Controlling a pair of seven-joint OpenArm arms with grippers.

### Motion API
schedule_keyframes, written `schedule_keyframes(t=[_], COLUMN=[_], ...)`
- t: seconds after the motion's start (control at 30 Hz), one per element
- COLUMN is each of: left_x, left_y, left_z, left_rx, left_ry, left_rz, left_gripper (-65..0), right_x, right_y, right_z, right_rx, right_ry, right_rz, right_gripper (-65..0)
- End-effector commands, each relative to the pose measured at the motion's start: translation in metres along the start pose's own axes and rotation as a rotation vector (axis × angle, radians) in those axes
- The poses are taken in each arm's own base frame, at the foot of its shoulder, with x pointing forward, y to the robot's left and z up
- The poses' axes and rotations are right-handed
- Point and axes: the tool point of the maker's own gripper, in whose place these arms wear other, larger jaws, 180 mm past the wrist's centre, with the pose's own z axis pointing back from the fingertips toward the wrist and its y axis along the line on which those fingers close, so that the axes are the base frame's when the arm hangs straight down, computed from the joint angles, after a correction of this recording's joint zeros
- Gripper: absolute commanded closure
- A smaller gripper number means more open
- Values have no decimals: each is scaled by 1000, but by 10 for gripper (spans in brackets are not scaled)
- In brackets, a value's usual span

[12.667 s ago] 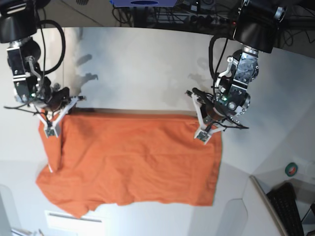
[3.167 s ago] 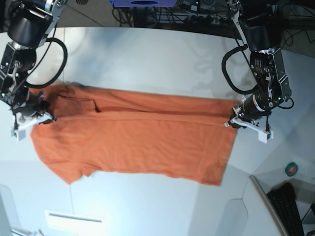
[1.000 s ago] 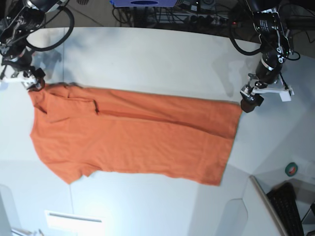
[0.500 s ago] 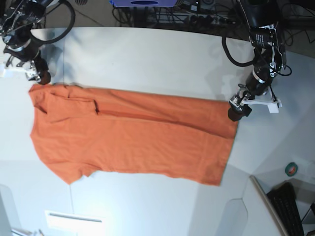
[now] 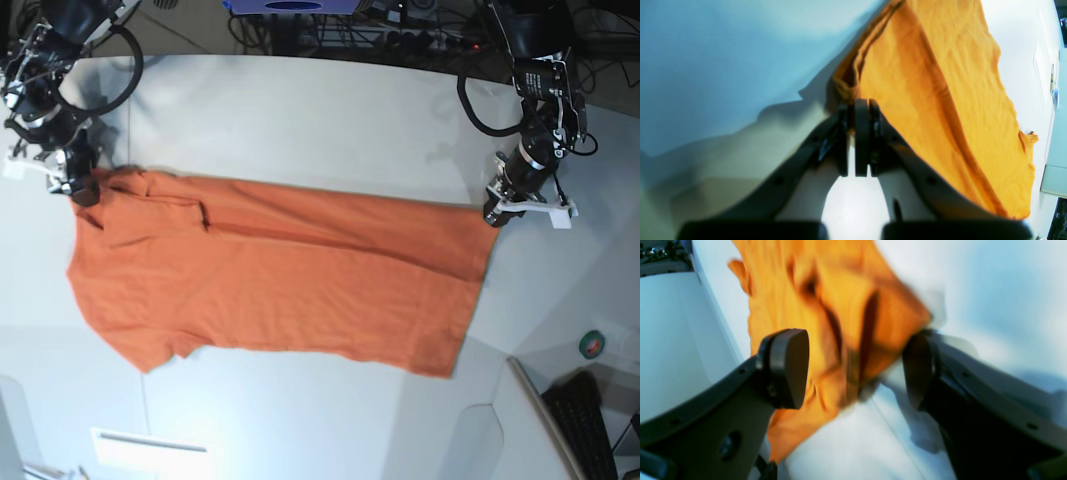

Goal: Layout the t-shirt on the table in an organized manner, then fold the t-shirt properly
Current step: 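Regrasp the folded shirt edge with both grippers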

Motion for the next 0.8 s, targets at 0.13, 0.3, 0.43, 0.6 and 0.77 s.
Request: schedule_keyframes(t=[0.13,0.3,0.43,0.6,0.77], left_x=[12,9,11,10,10], left_y=[-4,-4,-5,-5,-5], left_z=[6,8,8,8,8], left_rx=[-17,-19,-20,-21,-21], left_ry=[-36,-33,-37,-35,-35], left_rz=[-21,-23,-23,-24,-24], left_gripper=[0,0,0,0,0], right_x=[1,-4,-8,-8,-4], right_y=[-8,-10,-18,-19,-9], right_z=[-7,-6,-3,-2,-7], right_rx=[-31,-35,-49,-52,-32], right_ry=[-20,-14,-8,-9,-15], right_rz=[-20,-25,-29,-31,-30], right_gripper=[-402,-356,-288,-236,-240])
